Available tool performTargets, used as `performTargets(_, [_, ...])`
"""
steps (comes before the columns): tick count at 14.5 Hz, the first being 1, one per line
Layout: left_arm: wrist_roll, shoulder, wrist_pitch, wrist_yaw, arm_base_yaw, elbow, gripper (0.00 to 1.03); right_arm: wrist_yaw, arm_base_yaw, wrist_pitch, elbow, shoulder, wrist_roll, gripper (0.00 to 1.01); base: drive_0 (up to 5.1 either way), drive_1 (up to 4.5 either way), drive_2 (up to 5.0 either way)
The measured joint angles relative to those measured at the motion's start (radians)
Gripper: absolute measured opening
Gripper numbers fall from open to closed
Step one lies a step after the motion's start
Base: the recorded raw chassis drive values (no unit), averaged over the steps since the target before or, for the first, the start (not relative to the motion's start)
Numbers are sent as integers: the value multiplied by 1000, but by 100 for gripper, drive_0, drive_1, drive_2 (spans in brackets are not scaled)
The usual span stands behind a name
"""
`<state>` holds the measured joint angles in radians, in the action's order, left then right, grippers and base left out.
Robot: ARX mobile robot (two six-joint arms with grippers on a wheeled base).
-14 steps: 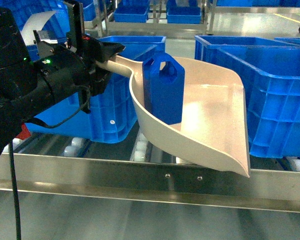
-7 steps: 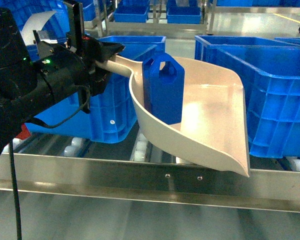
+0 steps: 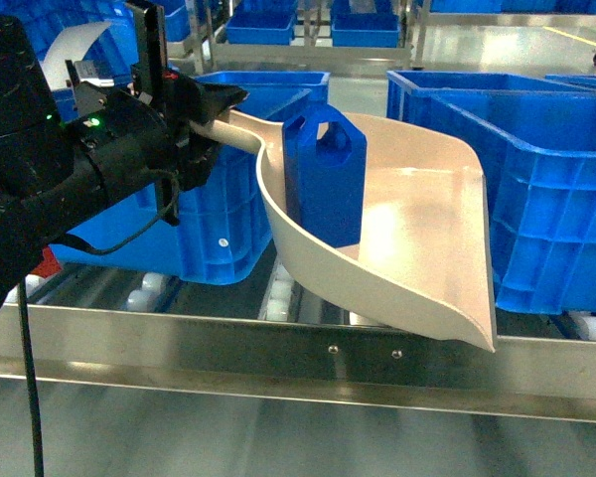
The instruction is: Place part in tray to right shelf
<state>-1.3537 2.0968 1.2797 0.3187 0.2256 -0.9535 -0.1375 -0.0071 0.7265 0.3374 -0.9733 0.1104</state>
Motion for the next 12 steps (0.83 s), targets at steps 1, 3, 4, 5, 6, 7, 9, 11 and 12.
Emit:
performTargets(1, [0, 0, 0, 0, 0, 0, 13, 0, 0, 0, 0, 0, 0, 98, 0, 0, 0])
performTargets(3, [0, 0, 0, 0, 0, 0, 13, 0, 0, 0, 0, 0, 0, 98, 0, 0, 0])
performTargets(4, [0, 0, 0, 0, 0, 0, 13, 0, 0, 0, 0, 0, 0, 98, 0, 0, 0])
performTargets(5, [0, 0, 0, 0, 0, 0, 13, 0, 0, 0, 0, 0, 0, 98, 0, 0, 0])
performTargets(6, [0, 0, 0, 0, 0, 0, 13, 0, 0, 0, 0, 0, 0, 98, 0, 0, 0])
performTargets(7, [0, 0, 0, 0, 0, 0, 13, 0, 0, 0, 0, 0, 0, 98, 0, 0, 0])
performTargets(9, [0, 0, 0, 0, 0, 0, 13, 0, 0, 0, 0, 0, 0, 98, 0, 0, 0])
performTargets(11, [0, 0, 0, 0, 0, 0, 13, 0, 0, 0, 0, 0, 0, 98, 0, 0, 0])
performTargets(12, [0, 0, 0, 0, 0, 0, 13, 0, 0, 0, 0, 0, 0, 98, 0, 0, 0])
